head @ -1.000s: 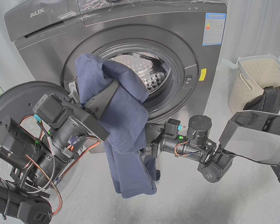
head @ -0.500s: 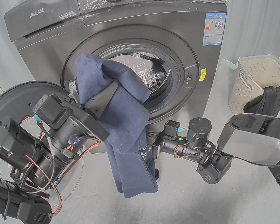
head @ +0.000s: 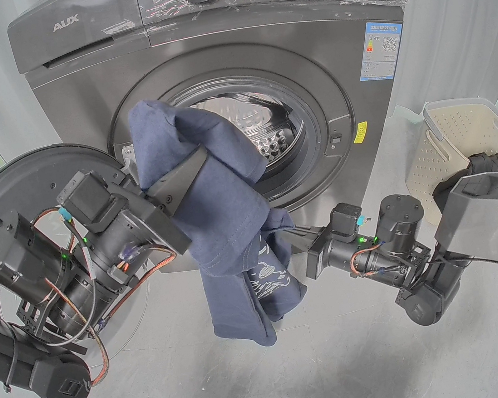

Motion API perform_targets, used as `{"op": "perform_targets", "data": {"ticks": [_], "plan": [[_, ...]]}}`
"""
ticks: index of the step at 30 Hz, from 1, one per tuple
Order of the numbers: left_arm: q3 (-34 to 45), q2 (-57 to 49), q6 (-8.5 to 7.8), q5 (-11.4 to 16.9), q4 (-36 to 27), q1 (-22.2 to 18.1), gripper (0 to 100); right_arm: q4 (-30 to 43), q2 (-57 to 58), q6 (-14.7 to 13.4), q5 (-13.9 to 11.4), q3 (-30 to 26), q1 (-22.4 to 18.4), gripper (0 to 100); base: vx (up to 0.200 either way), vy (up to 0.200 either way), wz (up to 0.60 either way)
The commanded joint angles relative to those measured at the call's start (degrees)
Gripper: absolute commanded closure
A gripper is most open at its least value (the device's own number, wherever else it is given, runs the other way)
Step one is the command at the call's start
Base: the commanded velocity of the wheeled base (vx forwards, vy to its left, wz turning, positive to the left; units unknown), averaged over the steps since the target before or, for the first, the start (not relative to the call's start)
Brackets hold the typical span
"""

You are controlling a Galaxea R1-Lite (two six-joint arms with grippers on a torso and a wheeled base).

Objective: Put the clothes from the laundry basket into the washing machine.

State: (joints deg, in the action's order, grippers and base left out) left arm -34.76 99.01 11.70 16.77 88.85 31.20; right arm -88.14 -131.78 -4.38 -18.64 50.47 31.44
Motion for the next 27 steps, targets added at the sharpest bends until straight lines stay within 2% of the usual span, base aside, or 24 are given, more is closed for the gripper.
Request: {"op": "perform_targets", "data": {"ticks": [1,4,5,6,7,12,15,19,27], "plan": [[1.44,0.13,-0.1,-0.6,-0.08,-2.02,100,-0.1,8.56,0.25,1.85,-4.77,-0.94,100,0.0,0.0,0.0],[2.85,0.13,-0.01,-0.6,0.01,-3.95,100,-0.02,11.28,0.25,2.12,-7.05,-1.47,100,0.0,0.0,0.0],[3.99,0.13,0.87,-0.69,0.01,-5.44,100,0.34,14.62,0.25,3.08,-9.69,-2.26,100,0.0,0.0,0.0],[4.26,0.04,1.13,-0.69,0.01,-5.71,100,0.42,15.33,0.25,3.35,-10.13,-2.52,100,0.0,0.0,0.0],[4.87,0.04,2.18,-0.78,0.1,-6.5,100,0.77,17.26,0.25,4.23,-11.45,-3.58,100,0.0,0.0,0.0],[7.25,-1.63,4.12,-0.69,-0.08,-8.08,100,0.77,22.09,0.07,4.75,-15.58,-6.39,100,0.0,0.0,0.0],[7.77,-1.54,3.77,-0.78,0.01,-7.99,100,0.25,24.38,-0.72,5.72,-17.77,-6.39,100,0.0,0.0,0.0],[8.12,-1.45,4.03,-0.78,0.01,-8.08,100,0.51,25.7,-1.78,8.0,-16.81,-6.39,100,0.0,0.0,0.0],[11.38,-0.93,3.94,-0.78,0.01,-8.7,100,0.25,27.1,-1.95,8.97,-15.49,-5.51,100,0.0,0.0,0.0]]}}
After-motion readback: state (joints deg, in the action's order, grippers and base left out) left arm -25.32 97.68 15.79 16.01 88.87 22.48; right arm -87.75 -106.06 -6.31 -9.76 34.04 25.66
